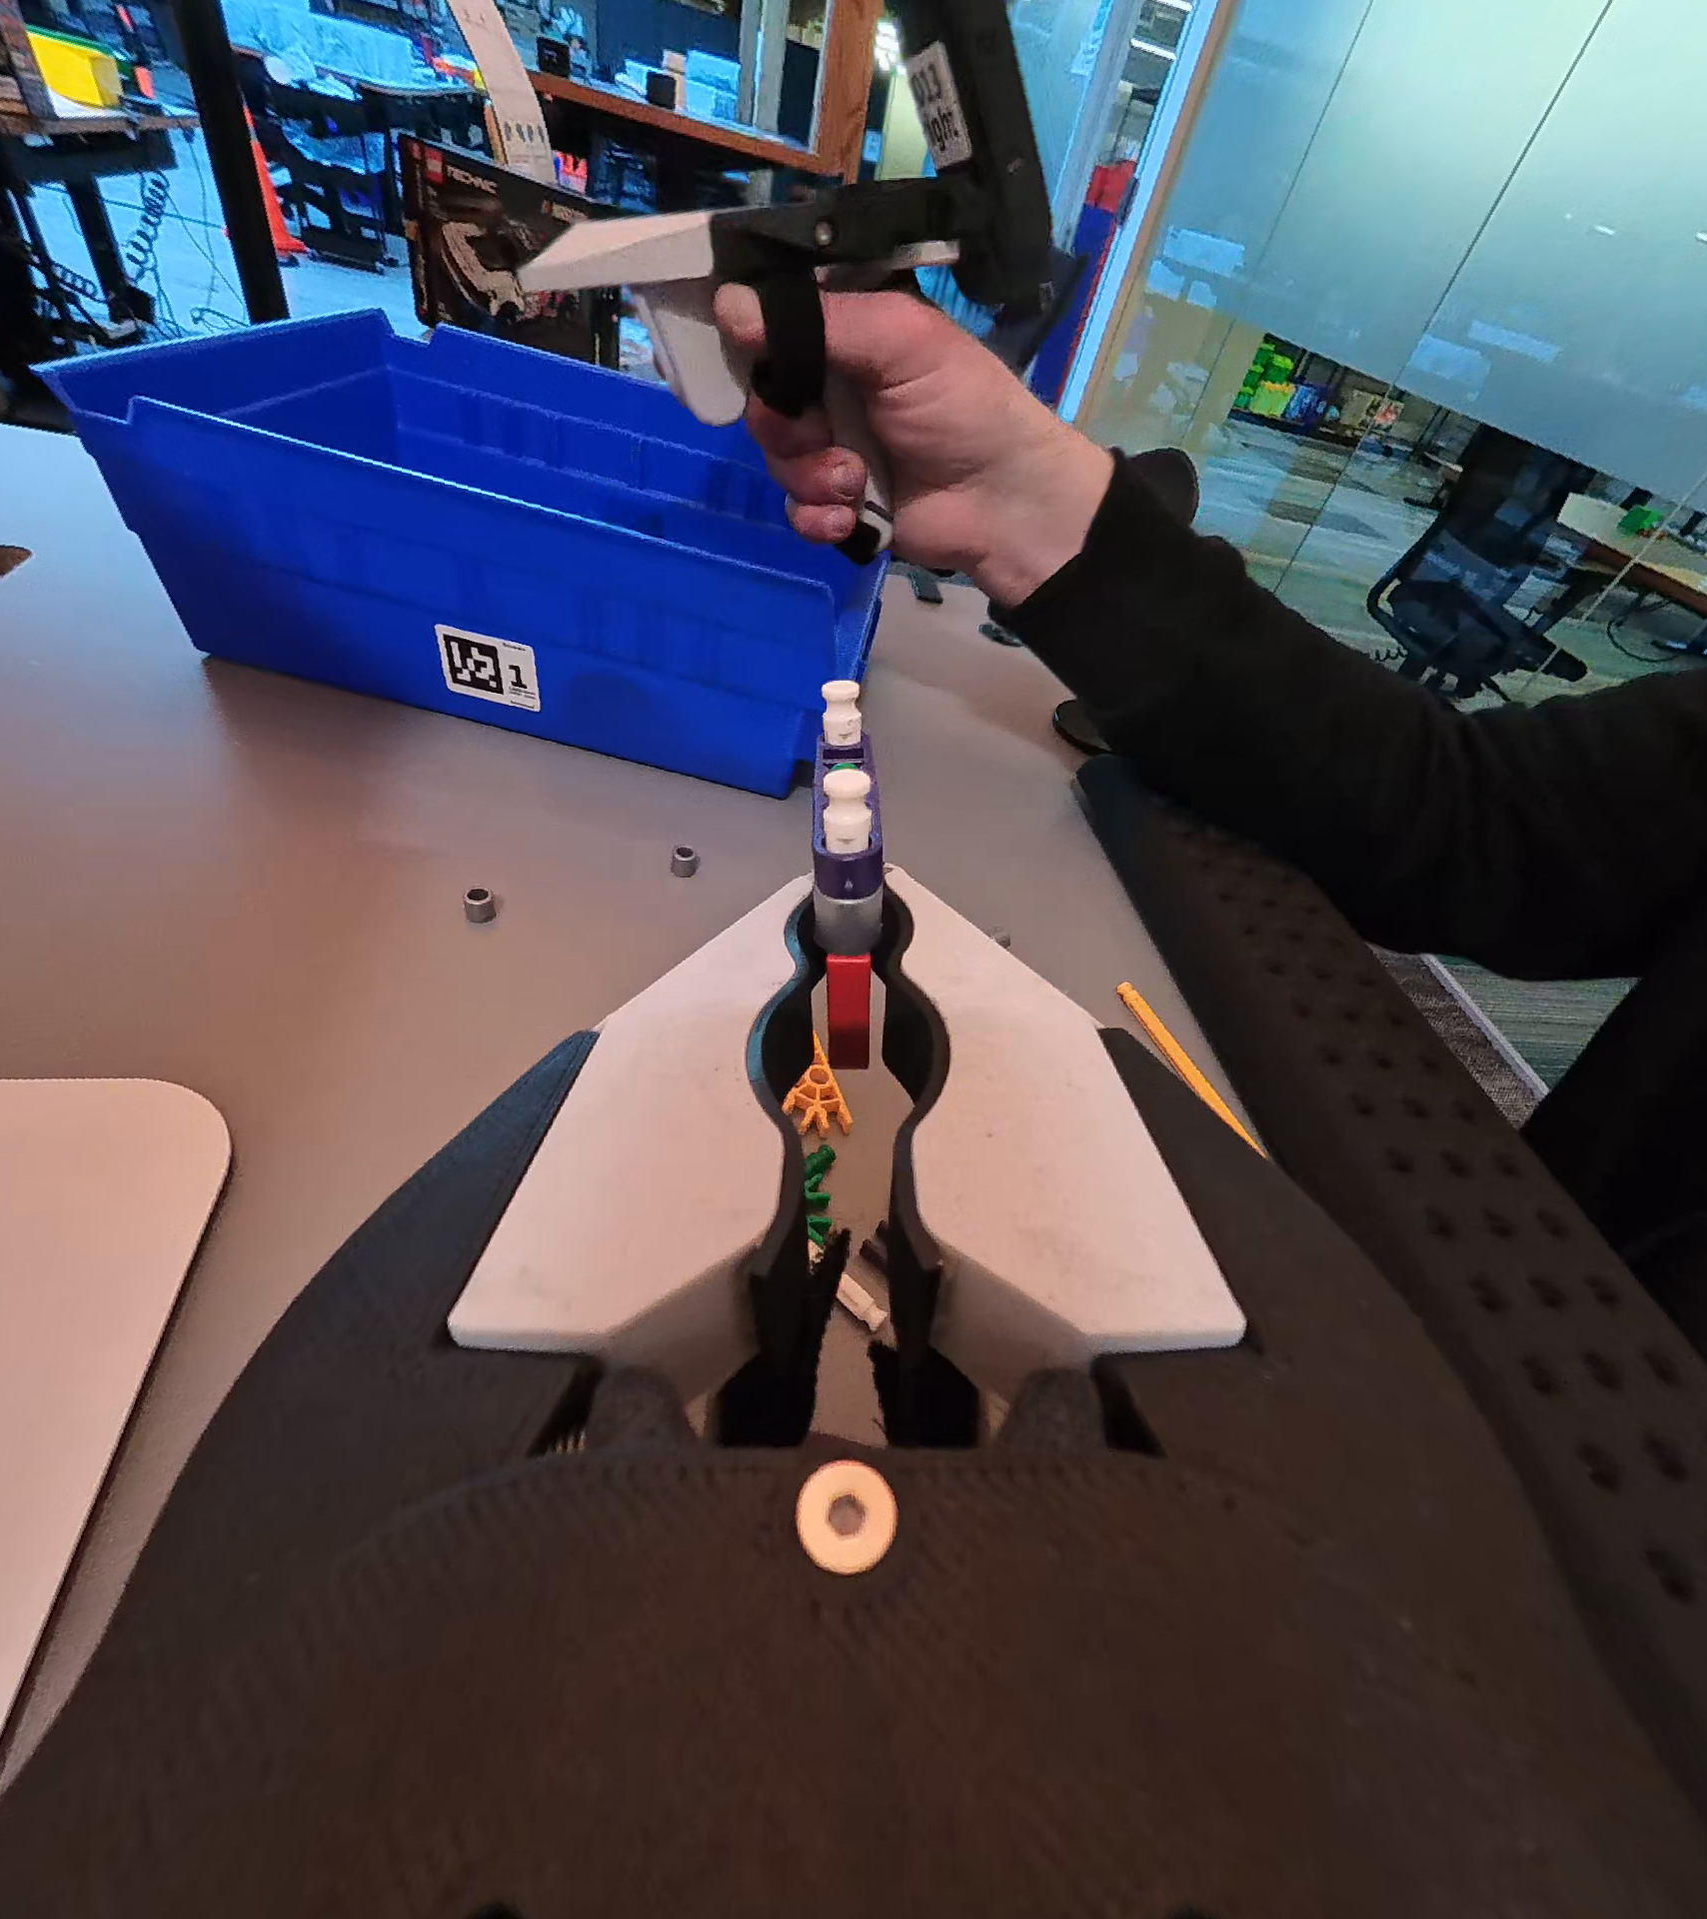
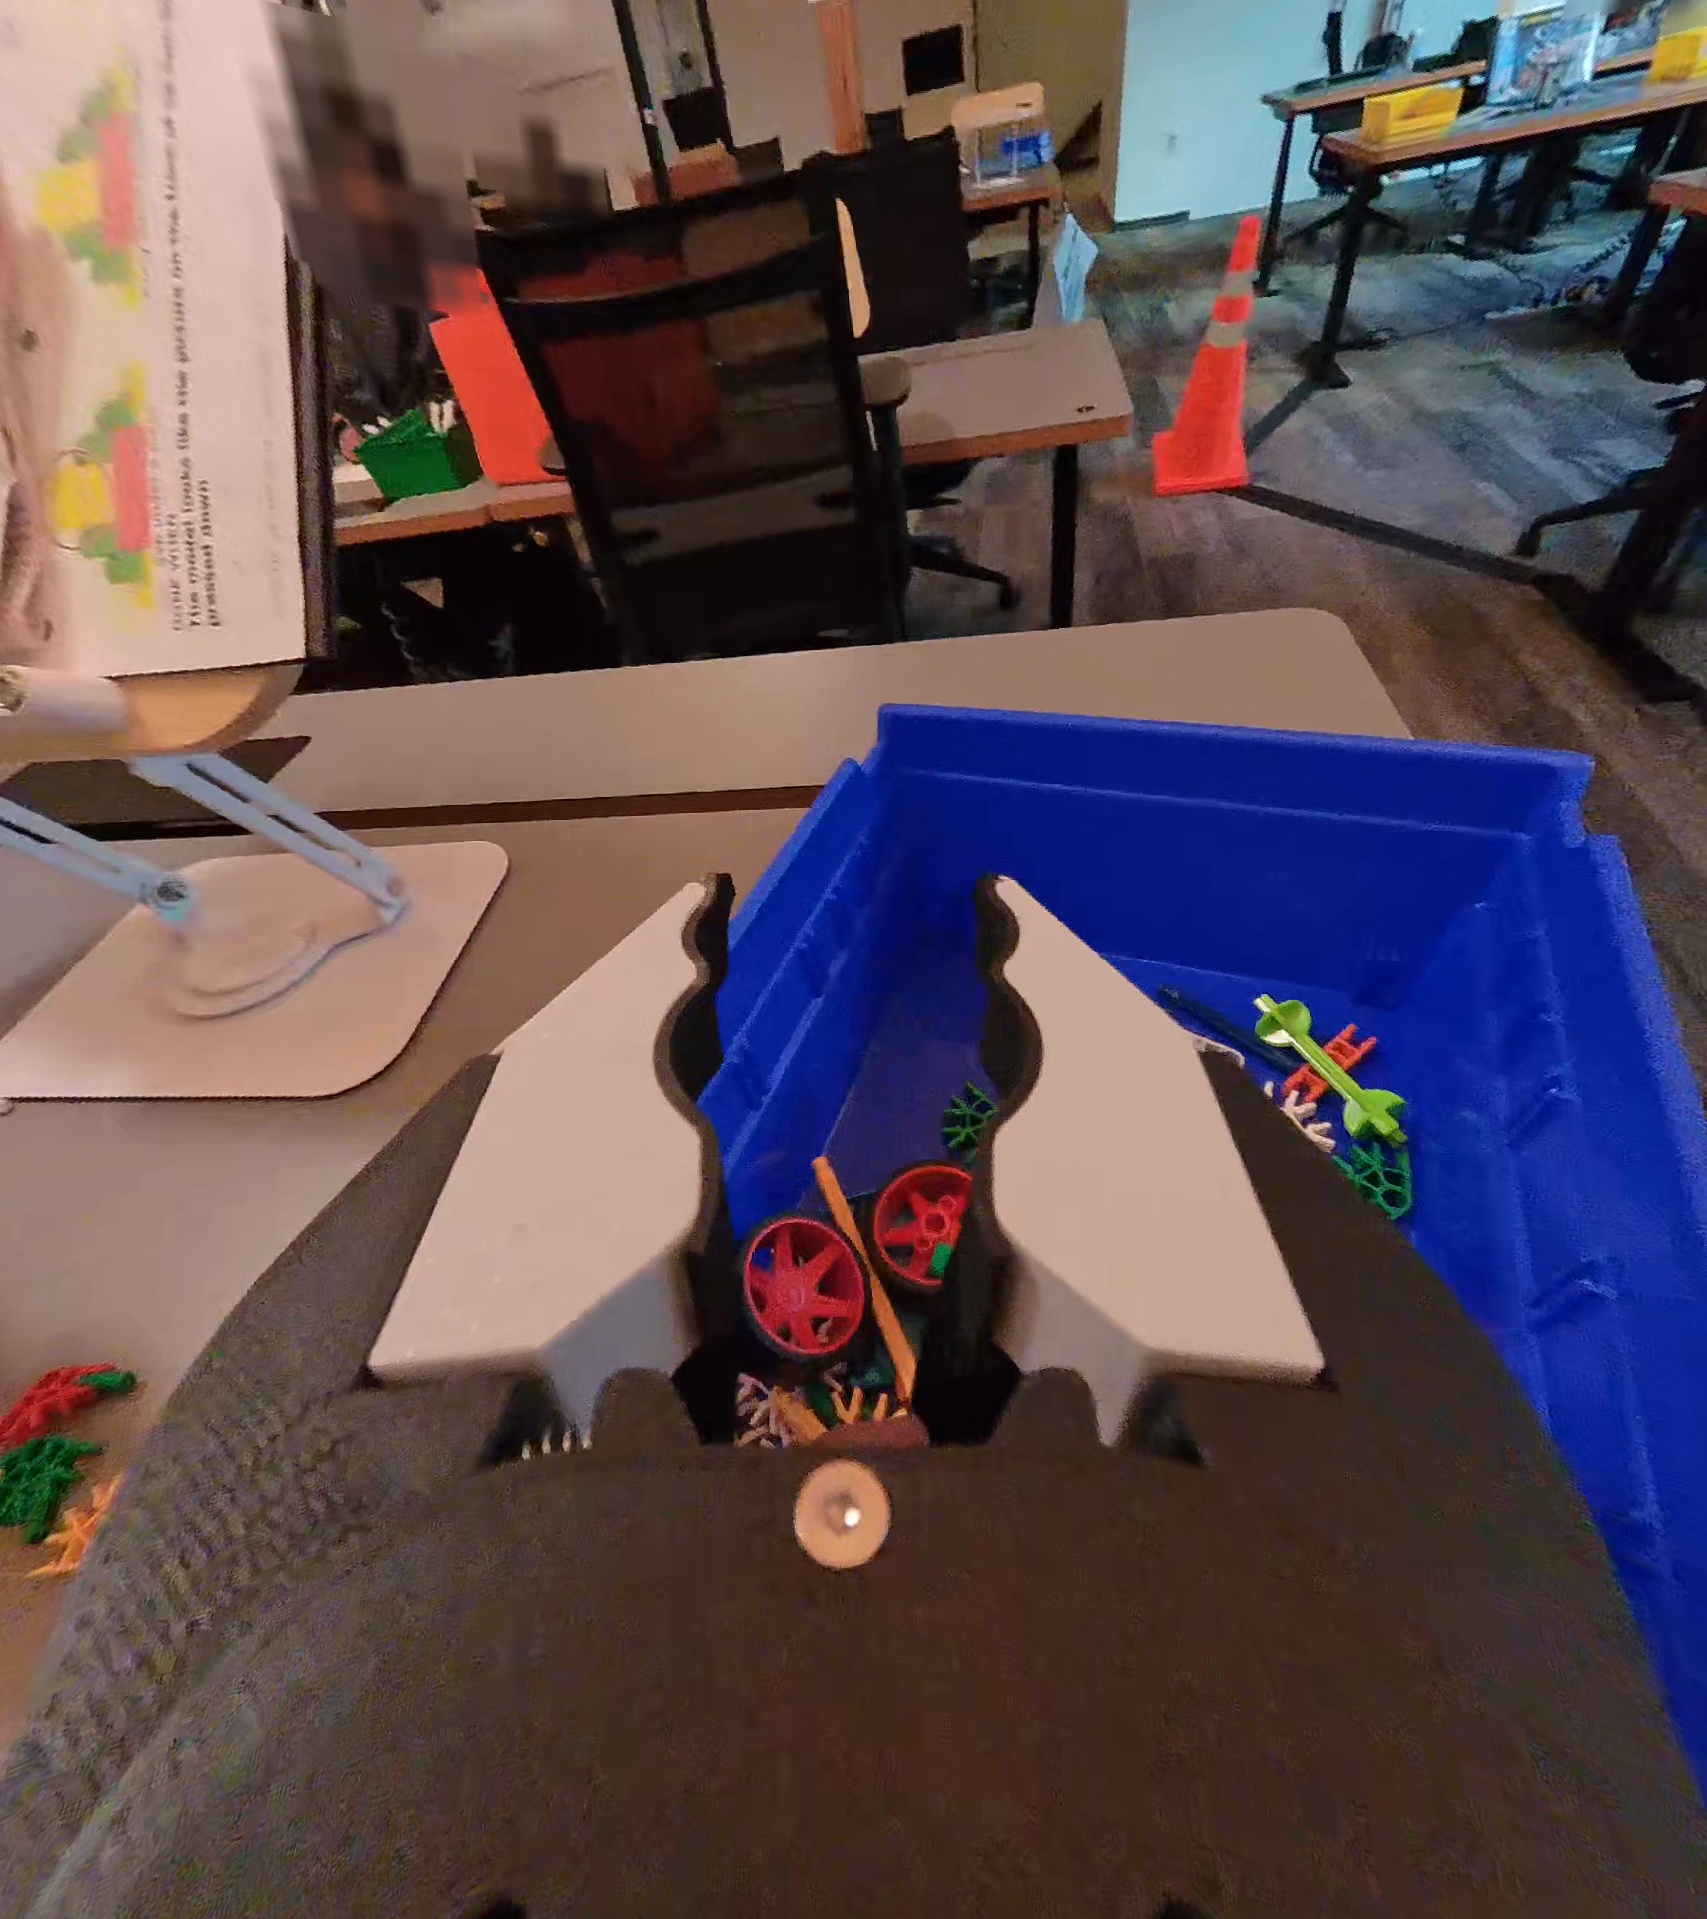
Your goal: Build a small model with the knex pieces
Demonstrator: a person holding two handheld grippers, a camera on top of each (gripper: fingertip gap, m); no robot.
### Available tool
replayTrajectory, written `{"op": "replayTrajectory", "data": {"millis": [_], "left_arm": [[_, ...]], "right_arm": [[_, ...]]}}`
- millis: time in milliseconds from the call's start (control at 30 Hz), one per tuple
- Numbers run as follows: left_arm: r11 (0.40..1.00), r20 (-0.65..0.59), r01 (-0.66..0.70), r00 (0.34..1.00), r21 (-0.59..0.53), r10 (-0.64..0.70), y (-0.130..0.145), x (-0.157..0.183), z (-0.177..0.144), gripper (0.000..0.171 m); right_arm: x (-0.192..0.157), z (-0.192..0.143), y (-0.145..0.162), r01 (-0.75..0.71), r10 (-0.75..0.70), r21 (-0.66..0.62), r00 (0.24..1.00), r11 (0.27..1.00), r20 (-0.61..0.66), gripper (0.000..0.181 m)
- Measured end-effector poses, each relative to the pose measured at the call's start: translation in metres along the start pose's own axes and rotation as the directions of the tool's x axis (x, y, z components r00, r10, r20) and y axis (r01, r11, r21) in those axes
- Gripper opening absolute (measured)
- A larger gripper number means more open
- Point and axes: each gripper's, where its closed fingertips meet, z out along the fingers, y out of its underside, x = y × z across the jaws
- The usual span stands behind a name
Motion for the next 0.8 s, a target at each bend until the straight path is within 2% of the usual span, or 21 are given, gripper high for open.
{"op": "replayTrajectory", "data": {"millis": [67, 100, 167, 233, 300, 367, 467, 533, 633, 700, 800], "left_arm": [[1.000, 0.005, -0.003, 1.000, 0.000, 0.003, 0.000, -0.001, 0.000, 0.004], [1.000, 0.004, -0.005, 1.000, 0.004, 0.005, -0.001, 0.000, -0.001, 0.004], [1.000, 0.006, -0.009, 1.000, 0.016, 0.009, -0.004, 0.000, -0.002, 0.003], [0.999, 0.007, -0.019, 1.000, 0.031, 0.019, -0.007, 0.001, -0.002, 0.003], [0.998, 0.002, -0.031, 1.000, 0.056, 0.030, -0.011, 0.004, -0.004, 0.004], [0.995, 0.004, -0.048, 0.999, 0.087, 0.048, -0.017, 0.005, -0.006, 0.004], [0.990, 0.001, -0.065, 0.998, 0.122, 0.065, -0.025, 0.009, -0.010, 0.004], [0.990, -0.005, -0.066, 0.998, 0.121, 0.067, -0.025, 0.010, -0.010, 0.003], [0.990, -0.010, -0.066, 0.998, 0.122, 0.068, -0.025, 0.011, -0.009, 0.004], [0.989, -0.014, -0.076, 0.997, 0.127, 0.079, -0.025, 0.013, -0.008, 0.004], [0.983, 0.014, -0.088, 0.996, 0.160, 0.087, -0.031, 0.010, -0.011, 0.010]], "right_arm": [[0.004, -0.002, -0.004, 0.057, -0.056, 0.010, 0.996, 0.998, -0.062, 0.056], [-0.002, -0.007, -0.014, 0.106, -0.102, 0.056, 0.992, 0.993, -0.075, 0.054], [-0.033, -0.019, -0.035, 0.210, -0.206, 0.155, 0.978, 0.965, -0.042, 0.050], [-0.090, -0.029, -0.045, 0.242, -0.285, 0.261, 0.948, 0.934, 0.140, 0.046], [-0.151, -0.036, -0.035, 0.201, -0.304, 0.282, 0.869, 0.938, 0.391, 0.043], [-0.203, -0.043, -0.015, 0.172, -0.289, 0.246, 0.745, 0.954, 0.601, 0.038], [-0.252, -0.044, 0.022, 0.228, -0.262, 0.153, 0.590, 0.961, 0.764, 0.042], [-0.271, -0.044, 0.036, 0.238, -0.242, 0.130, 0.535, 0.963, 0.810, 0.041], [-0.293, -0.050, 0.047, 0.250, -0.248, 0.144, 0.455, 0.957, 0.855, 0.029], [-0.296, -0.049, 0.046, 0.250, -0.264, 0.161, 0.465, 0.955, 0.845, 0.010], [-0.293, -0.049, 0.039, 0.195, -0.230, 0.153, 0.479, 0.969, 0.847, 0.008]]}}
